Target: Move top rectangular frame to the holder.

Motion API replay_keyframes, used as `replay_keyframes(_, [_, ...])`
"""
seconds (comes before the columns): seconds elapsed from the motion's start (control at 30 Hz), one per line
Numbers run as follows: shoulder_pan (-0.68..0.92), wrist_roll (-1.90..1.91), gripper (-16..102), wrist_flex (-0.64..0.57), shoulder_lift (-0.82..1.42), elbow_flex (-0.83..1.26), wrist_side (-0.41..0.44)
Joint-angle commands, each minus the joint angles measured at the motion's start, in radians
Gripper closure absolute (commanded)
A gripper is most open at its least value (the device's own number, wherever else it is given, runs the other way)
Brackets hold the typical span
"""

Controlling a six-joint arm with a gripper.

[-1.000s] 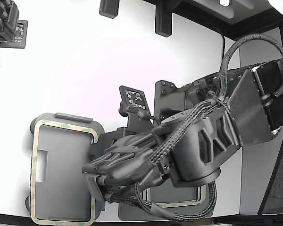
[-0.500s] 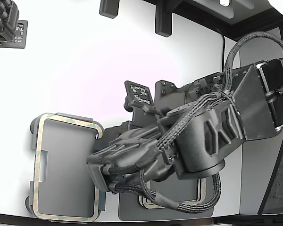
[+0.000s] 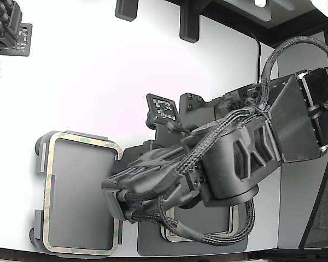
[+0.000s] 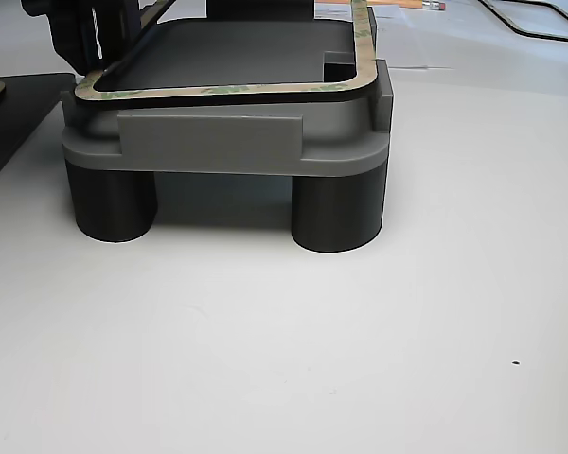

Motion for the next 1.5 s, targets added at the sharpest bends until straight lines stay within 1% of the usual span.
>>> replay_keyframes(0.0, [-0.015,0.0,96,0.003,0.023,-0.014,-0.003])
replay_keyframes(0.53, [-0.014,-0.002,96,-0.011,0.002,-0.009,-0.009])
replay_keyframes(0.57, [-0.014,-0.003,96,-0.011,0.002,-0.008,-0.009])
replay_keyframes(0.6, [-0.014,-0.005,93,-0.011,0.002,-0.008,-0.009])
replay_keyframes(0.63, [-0.014,-0.011,83,-0.011,0.002,-0.008,-0.008])
replay_keyframes(0.67, [-0.014,-0.017,64,-0.011,0.002,-0.008,-0.006])
replay_keyframes(0.7, [-0.014,-0.023,15,-0.011,0.002,-0.008,-0.003])
replay_keyframes(0.73, [-0.014,-0.034,-6,-0.011,0.003,-0.009,-0.002])
replay_keyframes(0.77, [-0.014,-0.037,-13,-0.015,0.006,-0.008,0.002])
replay_keyframes(0.93, [-0.006,-0.091,-14,-0.021,0.003,-0.067,0.037])
replay_keyframes(1.13, [-0.005,-0.202,-14,-0.018,0.012,-0.129,0.106])
replay_keyframes(1.2, [-0.003,-0.275,-14,-0.011,0.034,-0.16,0.147])
replay_keyframes(1.27, [0.002,-0.37,-14,-0.017,0.074,-0.187,0.21])
replay_keyframes(1.37, [0.009,-0.606,-14,-0.092,0.178,-0.152,0.325])
replay_keyframes(1.47, [0.012,-0.937,-14,-0.252,0.336,0.011,0.397])
